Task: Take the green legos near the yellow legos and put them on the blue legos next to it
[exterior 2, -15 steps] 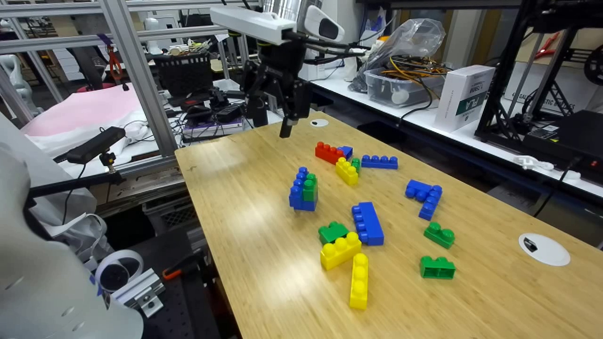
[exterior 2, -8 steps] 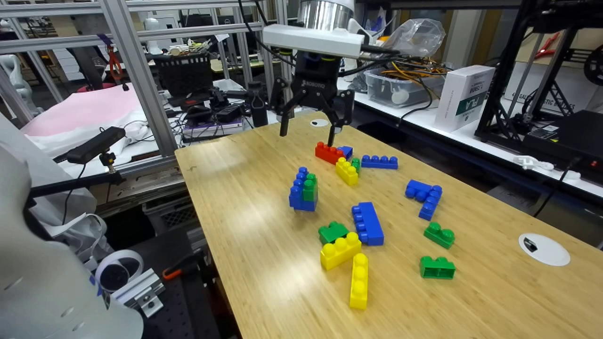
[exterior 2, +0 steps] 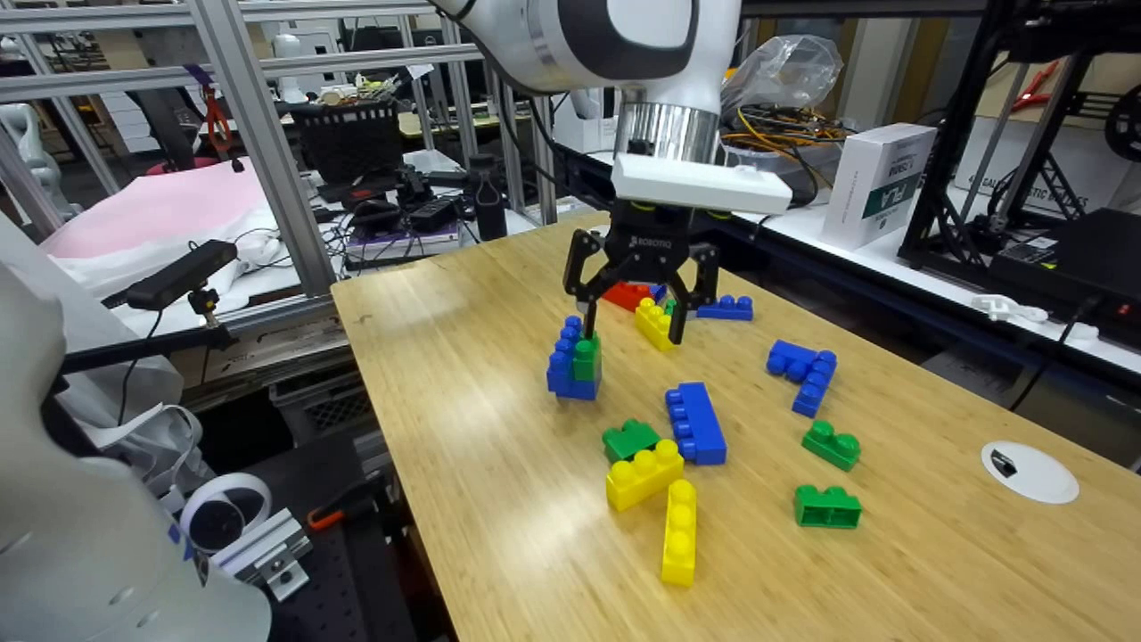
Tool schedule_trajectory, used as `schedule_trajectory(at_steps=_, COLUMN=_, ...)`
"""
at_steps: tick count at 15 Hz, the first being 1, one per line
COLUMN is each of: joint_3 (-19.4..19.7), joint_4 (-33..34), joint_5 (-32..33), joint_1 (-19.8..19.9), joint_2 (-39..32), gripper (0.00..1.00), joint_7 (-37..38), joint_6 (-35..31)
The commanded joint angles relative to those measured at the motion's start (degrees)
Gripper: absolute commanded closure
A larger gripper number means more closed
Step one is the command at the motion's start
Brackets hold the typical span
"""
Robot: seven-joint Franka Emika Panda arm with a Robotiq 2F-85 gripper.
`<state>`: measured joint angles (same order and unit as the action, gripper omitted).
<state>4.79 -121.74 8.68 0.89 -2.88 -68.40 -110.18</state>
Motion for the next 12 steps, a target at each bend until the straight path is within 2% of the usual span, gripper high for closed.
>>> schedule_trajectory(at_steps=1, joint_3=-0.9, joint_4=-1.6, joint_5=2.9, joint_1=1.3, joint_2=-1.8, gripper=0.0, joint_7=-6.5, joint_6=-4.7)
schedule_trajectory(at_steps=3, joint_3=-1.1, joint_4=-1.3, joint_5=4.5, joint_1=1.2, joint_2=-2.4, gripper=0.0, joint_7=-6.7, joint_6=-3.7)
schedule_trajectory(at_steps=4, joint_3=-1.2, joint_4=-0.7, joint_5=2.8, joint_1=1.3, joint_2=-2.8, gripper=0.0, joint_7=-5.2, joint_6=-2.8)
schedule_trajectory(at_steps=12, joint_3=-1.4, joint_4=-0.7, joint_5=3.6, joint_1=1.2, joint_2=-2.8, gripper=0.0, joint_7=-5.4, joint_6=-2.8)
